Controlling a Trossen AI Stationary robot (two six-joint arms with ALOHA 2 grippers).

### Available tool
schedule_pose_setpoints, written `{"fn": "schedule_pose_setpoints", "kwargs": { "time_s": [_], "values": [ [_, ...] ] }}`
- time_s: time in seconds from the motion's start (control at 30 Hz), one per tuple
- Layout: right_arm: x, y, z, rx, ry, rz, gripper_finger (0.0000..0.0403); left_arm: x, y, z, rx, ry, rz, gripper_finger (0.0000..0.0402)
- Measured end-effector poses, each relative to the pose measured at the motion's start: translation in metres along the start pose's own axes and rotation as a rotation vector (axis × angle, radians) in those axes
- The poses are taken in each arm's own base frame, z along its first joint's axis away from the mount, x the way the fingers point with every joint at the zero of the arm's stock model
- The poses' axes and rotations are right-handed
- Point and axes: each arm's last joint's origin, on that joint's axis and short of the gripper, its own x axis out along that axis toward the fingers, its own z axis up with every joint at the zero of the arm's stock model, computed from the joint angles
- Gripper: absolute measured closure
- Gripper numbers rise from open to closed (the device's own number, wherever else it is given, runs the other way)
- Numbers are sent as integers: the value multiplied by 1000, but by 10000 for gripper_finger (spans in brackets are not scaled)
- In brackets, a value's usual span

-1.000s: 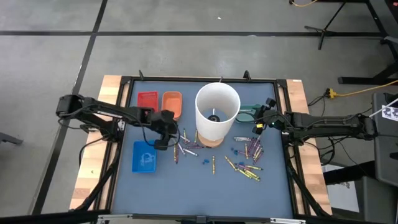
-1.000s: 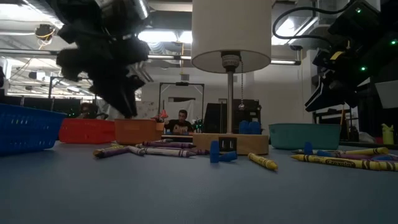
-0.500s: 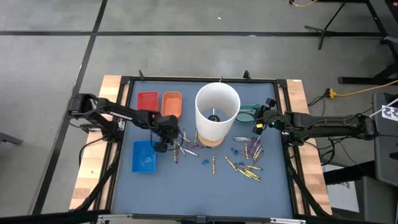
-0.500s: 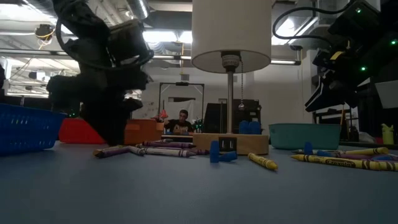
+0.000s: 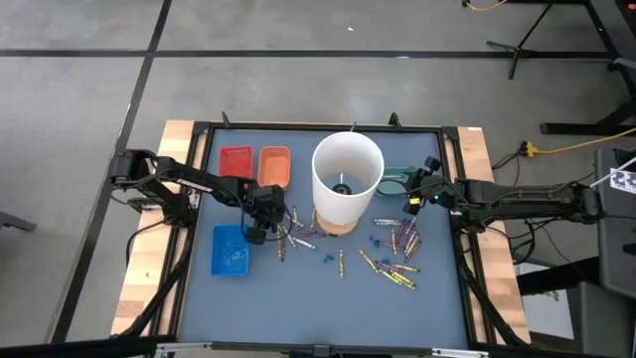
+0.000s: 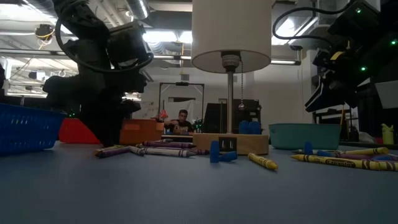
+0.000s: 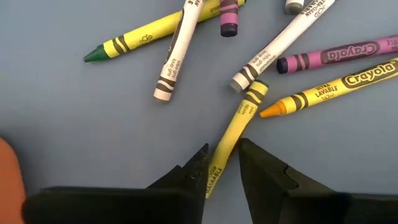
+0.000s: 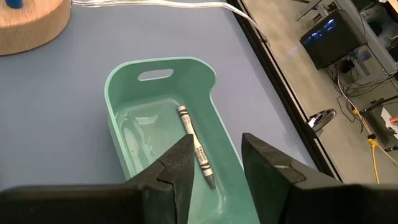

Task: Sort crayons
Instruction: Put the green crayon into the red bin

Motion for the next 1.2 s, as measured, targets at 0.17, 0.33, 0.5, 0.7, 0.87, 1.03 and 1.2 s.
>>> {"fn": "schedule_pose_setpoints", "kwargs": {
  "time_s": [0.17,0.33,0.5,0.7,0.87,1.03,1.2],
  "values": [
    [0,0,0,0,0,0,270,0,0,0,0,1,-1,359],
    [0,0,0,0,0,0,270,0,0,0,0,1,-1,379],
    [0,0,0,0,0,0,270,0,0,0,0,2,3,393],
    [0,0,0,0,0,0,270,-2,0,0,-1,-2,12,397],
    [0,0,0,0,0,0,270,-10,2,7,-2,17,24,398],
    [0,0,0,0,0,0,270,-27,5,18,-6,118,67,398],
    [0,0,0,0,0,0,270,-46,9,27,-1,211,139,398]
  ]
}}
